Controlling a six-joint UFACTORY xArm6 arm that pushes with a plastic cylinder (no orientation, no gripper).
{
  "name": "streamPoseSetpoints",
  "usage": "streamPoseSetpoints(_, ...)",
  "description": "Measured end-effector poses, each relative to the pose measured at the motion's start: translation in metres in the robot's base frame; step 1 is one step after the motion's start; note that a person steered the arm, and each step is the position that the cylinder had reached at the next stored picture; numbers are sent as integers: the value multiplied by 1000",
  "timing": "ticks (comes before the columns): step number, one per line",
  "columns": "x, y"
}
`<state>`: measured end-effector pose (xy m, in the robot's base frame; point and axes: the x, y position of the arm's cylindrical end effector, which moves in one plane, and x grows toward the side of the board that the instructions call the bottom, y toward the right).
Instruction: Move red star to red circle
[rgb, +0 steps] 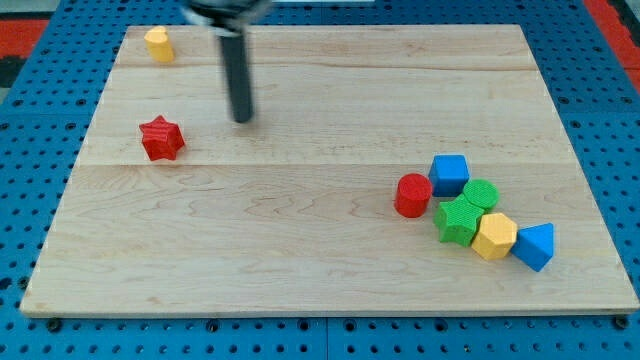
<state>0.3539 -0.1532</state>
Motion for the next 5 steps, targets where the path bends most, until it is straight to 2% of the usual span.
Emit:
streamPoseSetpoints(1, -1, -103)
streamPoseSetpoints(2, 48, -95)
streamPoseSetpoints(3, 75, -26)
streamPoseSetpoints(4, 68, 11)
streamPoseSetpoints(5, 62, -37)
